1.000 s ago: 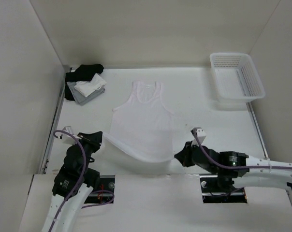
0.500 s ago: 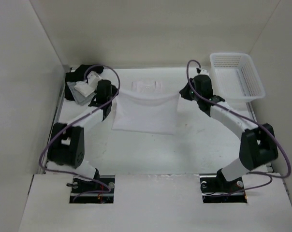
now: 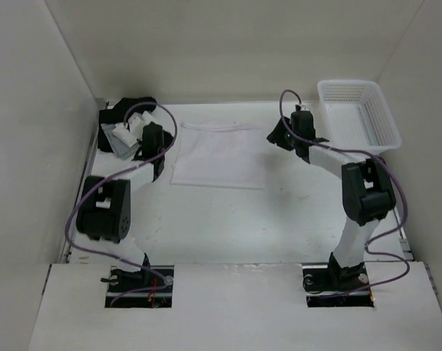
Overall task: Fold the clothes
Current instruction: Fold the tank top
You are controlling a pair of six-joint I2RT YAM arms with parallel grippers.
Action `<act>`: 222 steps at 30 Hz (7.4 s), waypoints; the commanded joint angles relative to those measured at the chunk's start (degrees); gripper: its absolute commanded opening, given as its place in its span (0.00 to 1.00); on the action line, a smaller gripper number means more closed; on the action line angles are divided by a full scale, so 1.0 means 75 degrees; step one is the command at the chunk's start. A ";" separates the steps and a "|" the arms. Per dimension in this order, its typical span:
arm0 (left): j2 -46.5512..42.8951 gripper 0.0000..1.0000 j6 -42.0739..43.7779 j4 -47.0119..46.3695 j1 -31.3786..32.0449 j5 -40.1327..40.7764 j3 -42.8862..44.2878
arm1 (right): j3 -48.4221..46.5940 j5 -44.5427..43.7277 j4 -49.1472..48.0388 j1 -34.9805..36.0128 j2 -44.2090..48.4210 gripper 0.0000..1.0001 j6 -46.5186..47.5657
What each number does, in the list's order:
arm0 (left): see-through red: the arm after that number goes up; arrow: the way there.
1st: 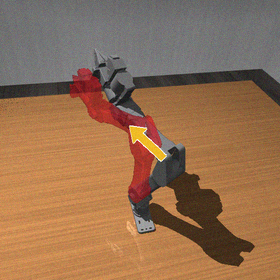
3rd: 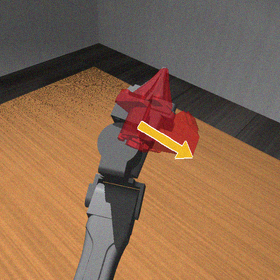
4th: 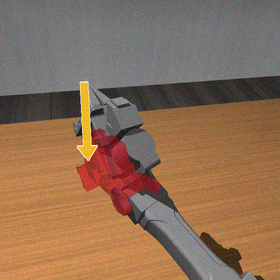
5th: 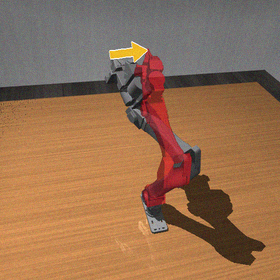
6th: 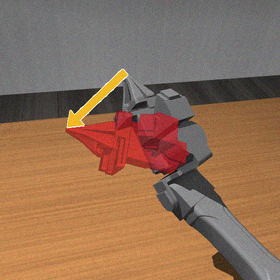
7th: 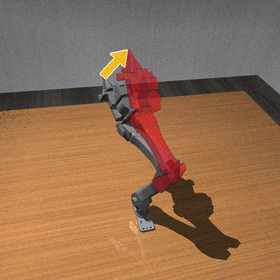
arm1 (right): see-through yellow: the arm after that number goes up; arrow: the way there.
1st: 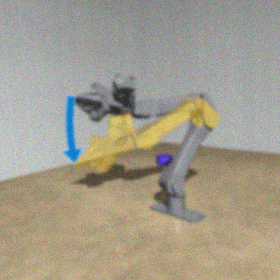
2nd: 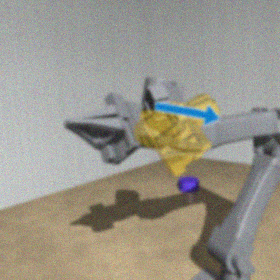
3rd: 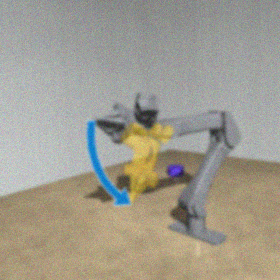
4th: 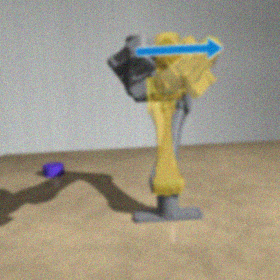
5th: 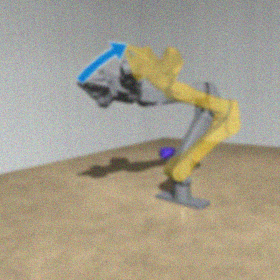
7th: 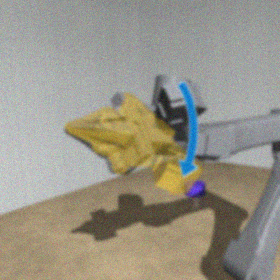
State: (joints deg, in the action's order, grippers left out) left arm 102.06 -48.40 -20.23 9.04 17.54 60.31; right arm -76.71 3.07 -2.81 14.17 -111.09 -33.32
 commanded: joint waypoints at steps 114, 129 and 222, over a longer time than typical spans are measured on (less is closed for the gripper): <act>-0.3763 0.02 -0.0672 -0.0619 0.0090 -0.1108 -0.2919 | 0.2947 0.0833 -0.0867 0.0260 0.3395 0.06 -0.0643; -0.9186 0.02 -0.1187 0.1100 -0.0461 -0.2490 -0.6963 | 0.7390 -0.0163 -0.0682 0.1396 0.7661 0.07 -0.1264; -0.9882 0.27 -0.1070 0.0764 0.0407 -0.2291 -0.6589 | -0.0531 -0.3433 0.3411 0.6963 0.0876 0.48 -0.0901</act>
State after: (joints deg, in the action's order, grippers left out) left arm 27.40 -56.05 -13.50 13.30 4.54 9.39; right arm -78.98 -21.10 22.70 65.56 -108.27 -39.51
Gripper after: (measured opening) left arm 0.272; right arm 0.467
